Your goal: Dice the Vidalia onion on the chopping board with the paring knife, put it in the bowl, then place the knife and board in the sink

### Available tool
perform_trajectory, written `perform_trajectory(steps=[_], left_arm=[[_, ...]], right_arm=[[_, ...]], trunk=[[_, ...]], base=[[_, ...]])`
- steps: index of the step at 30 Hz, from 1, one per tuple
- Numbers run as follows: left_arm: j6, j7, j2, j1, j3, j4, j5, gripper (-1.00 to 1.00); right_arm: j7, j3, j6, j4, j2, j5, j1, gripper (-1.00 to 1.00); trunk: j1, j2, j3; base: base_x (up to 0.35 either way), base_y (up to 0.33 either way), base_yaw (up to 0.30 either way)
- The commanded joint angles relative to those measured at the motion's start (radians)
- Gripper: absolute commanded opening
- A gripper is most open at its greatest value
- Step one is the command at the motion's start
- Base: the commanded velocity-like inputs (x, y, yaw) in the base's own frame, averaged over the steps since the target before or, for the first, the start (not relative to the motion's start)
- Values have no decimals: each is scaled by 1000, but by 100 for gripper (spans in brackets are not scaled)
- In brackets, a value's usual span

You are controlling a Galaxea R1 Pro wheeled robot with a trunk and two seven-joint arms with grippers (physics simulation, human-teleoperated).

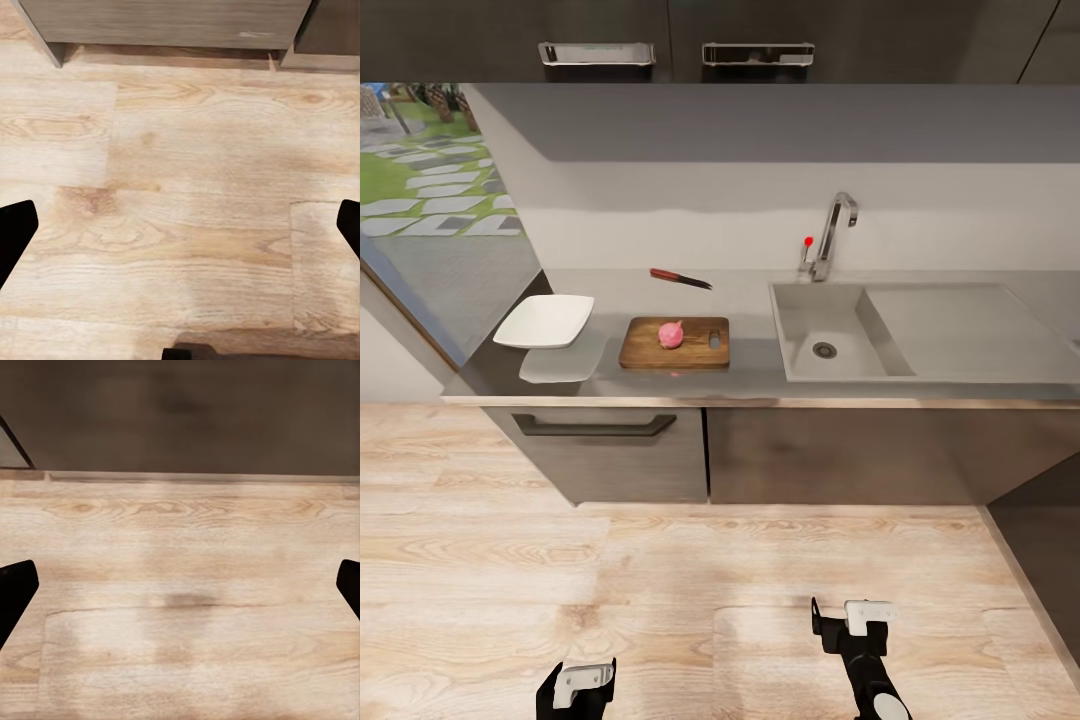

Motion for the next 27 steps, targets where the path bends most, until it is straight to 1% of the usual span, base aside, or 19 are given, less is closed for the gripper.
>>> perform_trajectory(steps=[1,27], left_arm=[[-6,1,0,-2,0,4,1,100],[-6,2,0,-2,0,3,1,100]], right_arm=[[-7,3,-2,0,0,1,-1,100],[-12,2,2,-3,-1,4,-1,100]], trunk=[[1,-2,-1],[1,-2,-1]], base=[[0,0,0],[0,0,0]])
